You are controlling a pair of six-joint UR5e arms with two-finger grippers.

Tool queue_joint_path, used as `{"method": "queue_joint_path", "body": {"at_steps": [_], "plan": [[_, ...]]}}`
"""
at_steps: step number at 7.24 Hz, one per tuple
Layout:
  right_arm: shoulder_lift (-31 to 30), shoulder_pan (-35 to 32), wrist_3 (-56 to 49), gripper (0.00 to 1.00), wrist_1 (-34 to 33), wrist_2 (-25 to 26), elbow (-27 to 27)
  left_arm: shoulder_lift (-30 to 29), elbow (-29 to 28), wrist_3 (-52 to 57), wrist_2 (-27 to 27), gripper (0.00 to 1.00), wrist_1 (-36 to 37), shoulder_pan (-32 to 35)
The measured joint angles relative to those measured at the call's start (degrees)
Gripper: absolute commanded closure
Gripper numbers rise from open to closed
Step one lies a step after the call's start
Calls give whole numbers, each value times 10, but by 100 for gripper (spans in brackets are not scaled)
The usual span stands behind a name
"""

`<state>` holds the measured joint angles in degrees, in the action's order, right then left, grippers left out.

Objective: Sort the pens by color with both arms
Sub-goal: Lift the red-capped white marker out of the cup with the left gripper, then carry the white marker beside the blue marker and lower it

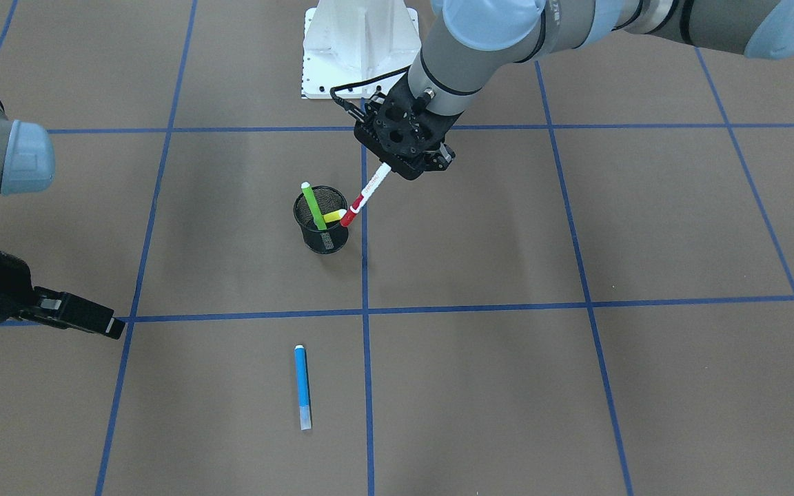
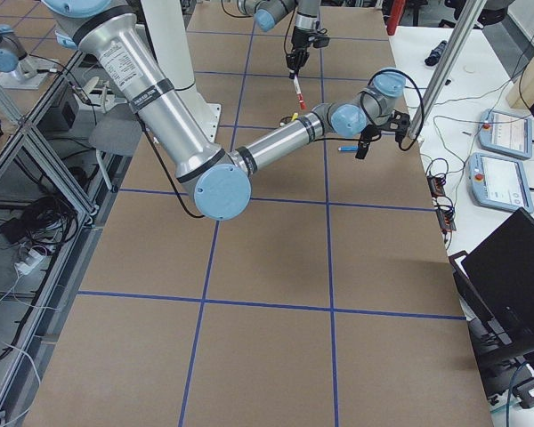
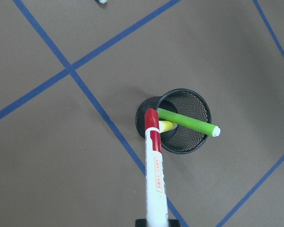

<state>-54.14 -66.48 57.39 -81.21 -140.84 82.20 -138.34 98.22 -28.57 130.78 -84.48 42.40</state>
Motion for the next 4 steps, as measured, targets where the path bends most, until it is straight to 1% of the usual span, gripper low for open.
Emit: {"method": "queue_joint_path", "body": {"at_steps": [1, 3, 4], "plan": [[0, 1, 0, 0, 0, 1, 0, -2, -9, -13, -40, 100, -32, 3], [1, 2, 0, 0, 1, 2, 0, -12, -56, -78, -176, 100, -122, -4], [1, 3, -1, 0, 2, 3, 0, -16, -76, -111, -247, 100, -152, -18]]}}
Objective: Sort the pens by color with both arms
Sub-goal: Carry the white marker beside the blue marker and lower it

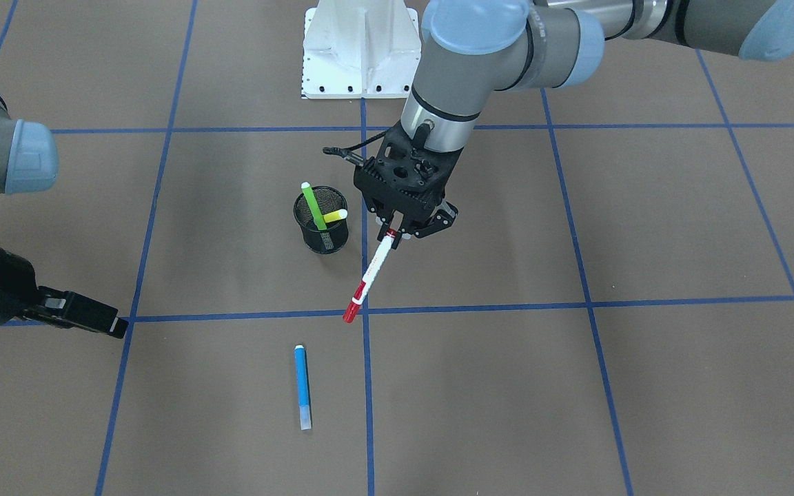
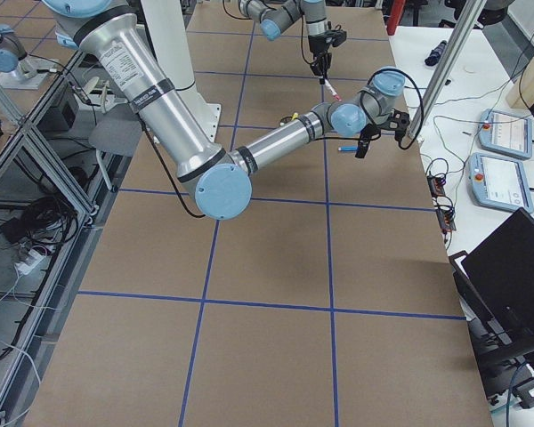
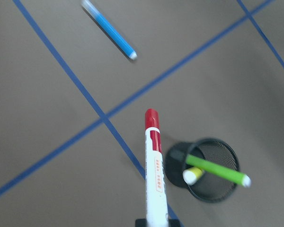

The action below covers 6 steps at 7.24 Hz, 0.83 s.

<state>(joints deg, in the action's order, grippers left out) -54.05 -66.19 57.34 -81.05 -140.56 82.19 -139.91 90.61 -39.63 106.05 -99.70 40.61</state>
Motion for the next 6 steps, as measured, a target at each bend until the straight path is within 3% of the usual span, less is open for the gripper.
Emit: {"method": "queue_joint_path", "body": {"at_steps": [4, 6], "plan": [[-4, 1, -13, 0, 1, 2, -2, -40, -74, -128, -203, 100, -22, -66], [-4, 1, -17, 0, 1, 2, -2, -60, -121, -164, -244, 100, -24, -80]]}}
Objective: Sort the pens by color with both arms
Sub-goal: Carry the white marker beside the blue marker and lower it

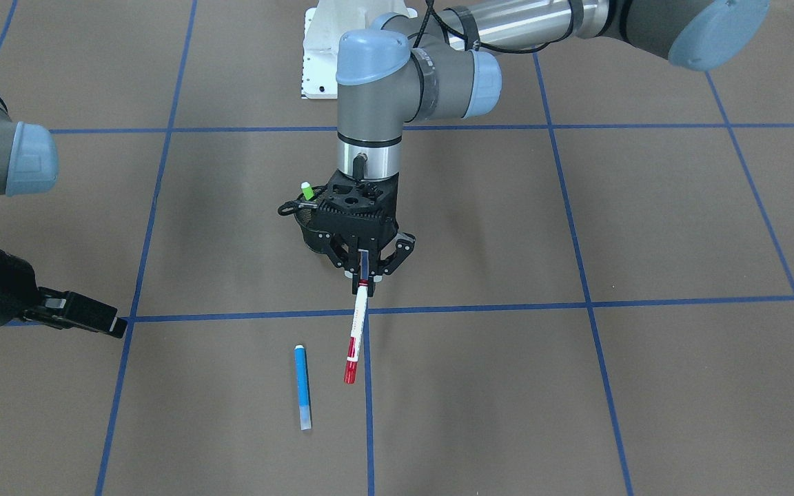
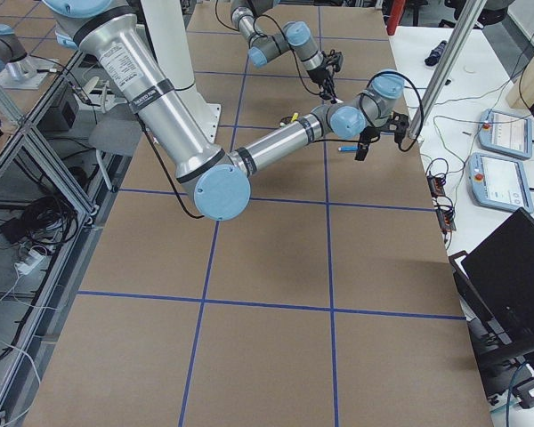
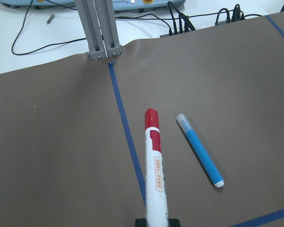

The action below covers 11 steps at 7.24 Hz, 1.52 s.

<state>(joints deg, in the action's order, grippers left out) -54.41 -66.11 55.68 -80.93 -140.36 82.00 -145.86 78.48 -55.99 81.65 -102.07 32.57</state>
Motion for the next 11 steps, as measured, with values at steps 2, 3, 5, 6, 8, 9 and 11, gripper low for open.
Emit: {"method": "queue_joint_path", "body": {"at_steps": [2, 3, 5, 6, 8, 9, 11], "plan": [[2, 0, 0, 0, 1, 0, 0, -18, -56, -41, -14, 100, -27, -3], [3, 0, 0, 0, 0, 0, 0, -27, -92, -56, -22, 100, -57, -5], [4, 0, 2, 0, 0, 1, 1, -42, -141, -65, -42, 100, -96, -11], [5, 0, 3, 0, 0, 1, 1, -44, -157, -68, -49, 100, -114, -14], [5, 0, 4, 0, 0, 1, 2, -52, -191, -72, -60, 100, -145, -18], [5, 0, 4, 0, 0, 1, 2, -59, -206, -76, -67, 100, -150, -19], [5, 0, 2, 0, 1, 1, 1, -67, -237, -94, -79, 100, -179, -19]]}}
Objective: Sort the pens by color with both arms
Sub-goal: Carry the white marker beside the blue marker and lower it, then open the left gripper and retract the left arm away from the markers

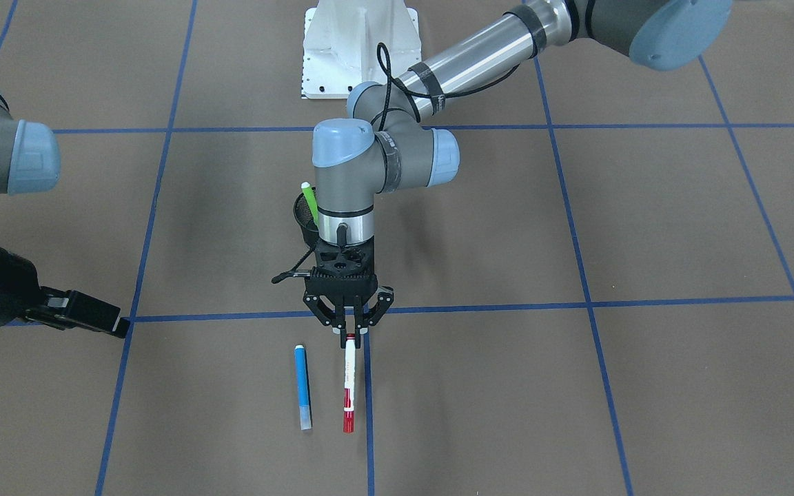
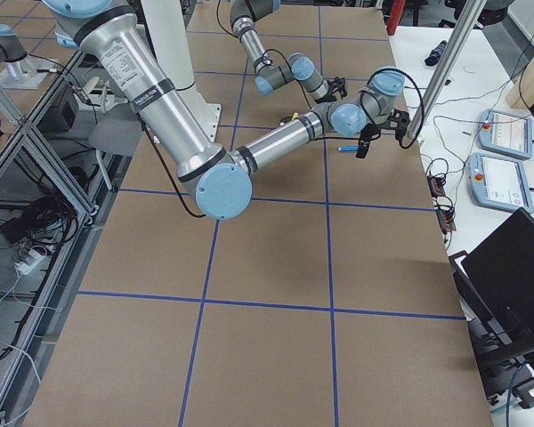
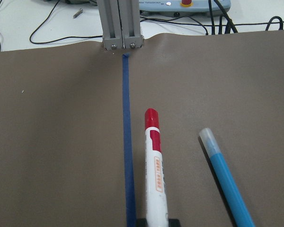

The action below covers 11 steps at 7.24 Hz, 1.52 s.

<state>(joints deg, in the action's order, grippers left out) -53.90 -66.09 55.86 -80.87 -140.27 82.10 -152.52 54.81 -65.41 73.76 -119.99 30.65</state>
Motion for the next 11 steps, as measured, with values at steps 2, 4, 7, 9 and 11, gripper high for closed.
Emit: {"method": "queue_joint_path", "body": {"at_steps": [2, 4, 7, 9, 11], "plan": [[0, 0, -1, 0, 0, 0, 0, -2, -22, -9, -7, 100, -24, 0], [0, 0, -1, 0, 0, 1, 0, -2, -26, -24, -10, 82, -28, -1], [0, 0, -1, 0, 0, 1, 0, -2, -27, -35, -9, 1, -51, 0], [-1, 0, -1, 0, 1, 1, 0, 1, -30, -38, -9, 0, -65, -1], [-1, 0, -2, 0, 5, 1, 0, 2, -29, -43, -6, 0, -74, 0]]}}
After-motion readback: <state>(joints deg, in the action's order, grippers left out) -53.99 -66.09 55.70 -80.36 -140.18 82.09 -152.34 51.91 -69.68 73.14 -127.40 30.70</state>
